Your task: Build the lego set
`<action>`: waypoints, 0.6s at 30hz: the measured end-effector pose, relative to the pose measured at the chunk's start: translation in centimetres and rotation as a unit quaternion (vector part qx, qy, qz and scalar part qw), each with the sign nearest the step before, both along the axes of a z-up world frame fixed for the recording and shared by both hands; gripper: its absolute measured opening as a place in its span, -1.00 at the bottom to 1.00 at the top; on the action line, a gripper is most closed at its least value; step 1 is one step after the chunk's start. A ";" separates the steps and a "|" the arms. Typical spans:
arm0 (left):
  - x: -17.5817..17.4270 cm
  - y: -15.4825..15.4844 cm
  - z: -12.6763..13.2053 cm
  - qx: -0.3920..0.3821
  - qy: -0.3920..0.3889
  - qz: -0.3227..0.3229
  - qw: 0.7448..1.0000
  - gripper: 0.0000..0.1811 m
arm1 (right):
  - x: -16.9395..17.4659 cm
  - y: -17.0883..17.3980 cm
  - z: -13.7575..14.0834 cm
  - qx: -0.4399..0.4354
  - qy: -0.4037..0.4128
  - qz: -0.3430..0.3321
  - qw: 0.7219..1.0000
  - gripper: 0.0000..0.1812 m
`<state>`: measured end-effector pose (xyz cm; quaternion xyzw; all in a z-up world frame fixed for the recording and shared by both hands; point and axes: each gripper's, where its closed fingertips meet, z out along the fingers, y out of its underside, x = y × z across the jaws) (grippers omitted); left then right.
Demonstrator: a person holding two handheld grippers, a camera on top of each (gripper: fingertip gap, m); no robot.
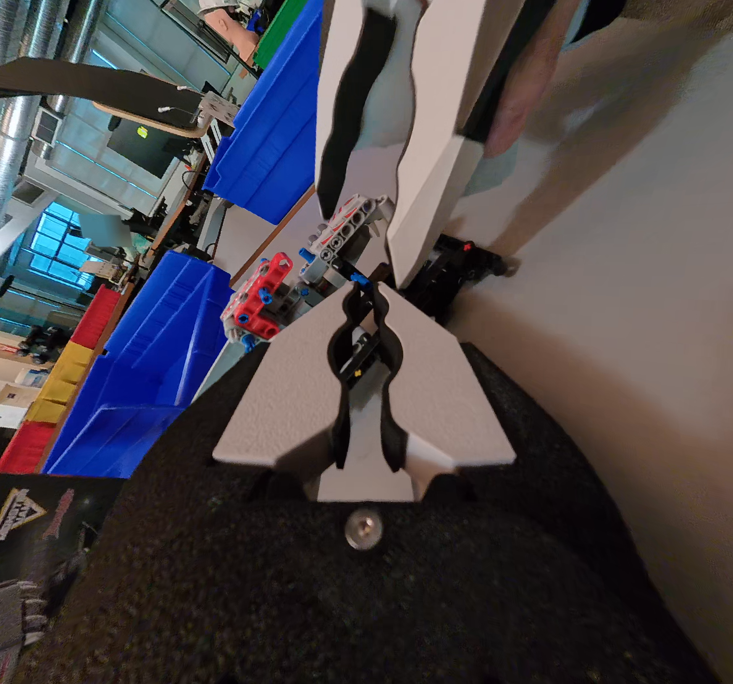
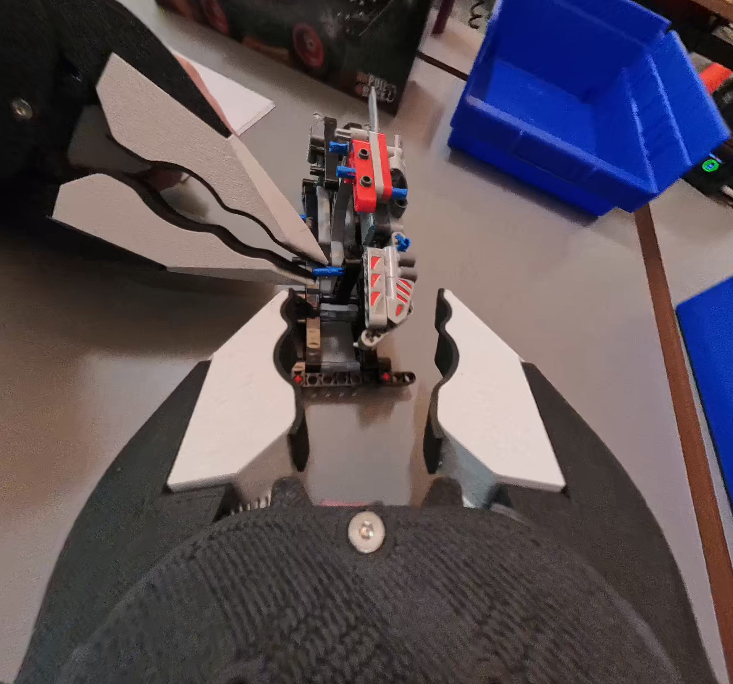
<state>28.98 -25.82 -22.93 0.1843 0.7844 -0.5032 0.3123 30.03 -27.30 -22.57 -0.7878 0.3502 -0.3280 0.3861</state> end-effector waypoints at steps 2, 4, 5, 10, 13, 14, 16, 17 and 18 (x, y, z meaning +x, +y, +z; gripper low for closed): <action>-0.1 -0.2 0.0 -0.001 -0.009 -0.001 1.000 -0.97 | 0.3 0.5 -0.5 -0.011 -0.002 0.025 1.000 -0.35; -0.1 -0.2 -0.1 -0.004 -0.007 0.000 1.000 -0.97 | 0.5 0.5 -0.8 -0.023 -0.005 0.033 0.999 -0.33; -0.1 -0.2 -0.1 -0.005 -0.005 0.001 1.000 -0.97 | 0.6 0.5 -1.0 -0.026 -0.007 0.038 0.999 -0.30; -0.4 -0.1 0.6 -0.029 0.045 -0.007 0.999 -0.94 | 1.2 0.0 -0.2 -0.017 -0.045 0.034 0.998 -0.18; -0.1 0.3 1.2 -0.031 0.084 -0.007 0.996 -0.87 | 1.1 0.5 0.4 0.020 -0.056 0.040 0.997 -0.23; 0.0 0.5 1.4 -0.028 0.088 -0.010 0.996 -0.86 | 1.2 0.6 0.5 0.032 -0.058 0.038 0.997 -0.23; 0.2 0.7 1.6 -0.025 0.084 -0.015 0.996 -0.83 | 1.2 0.7 0.3 0.050 -0.055 0.036 0.997 -0.27; 0.2 0.8 1.8 -0.024 0.076 -0.016 0.997 -0.82 | 1.1 0.8 0.2 0.052 -0.055 0.038 0.996 -0.29; 0.1 0.9 2.1 -0.022 0.065 -0.021 0.997 -0.81 | 1.2 0.7 0.3 0.050 -0.060 0.036 0.996 -0.31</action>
